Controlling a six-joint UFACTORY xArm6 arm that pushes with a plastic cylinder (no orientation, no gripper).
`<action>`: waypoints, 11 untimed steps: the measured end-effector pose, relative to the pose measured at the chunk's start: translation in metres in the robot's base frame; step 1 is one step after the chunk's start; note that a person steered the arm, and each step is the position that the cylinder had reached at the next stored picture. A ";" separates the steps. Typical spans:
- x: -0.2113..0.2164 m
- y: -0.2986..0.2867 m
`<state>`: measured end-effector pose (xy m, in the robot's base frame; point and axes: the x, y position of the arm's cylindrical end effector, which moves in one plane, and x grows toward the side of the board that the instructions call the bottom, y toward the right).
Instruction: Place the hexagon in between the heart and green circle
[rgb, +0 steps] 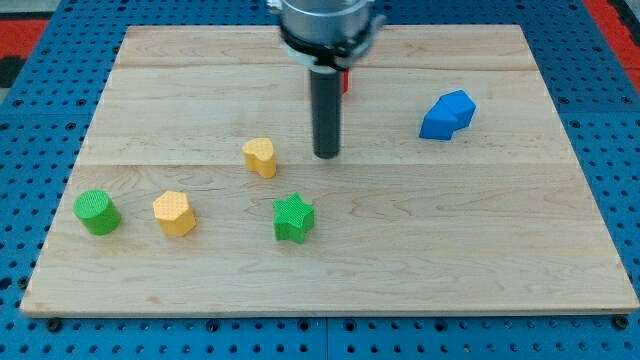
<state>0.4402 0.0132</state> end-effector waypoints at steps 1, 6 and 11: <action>0.014 -0.043; 0.075 -0.144; 0.072 -0.195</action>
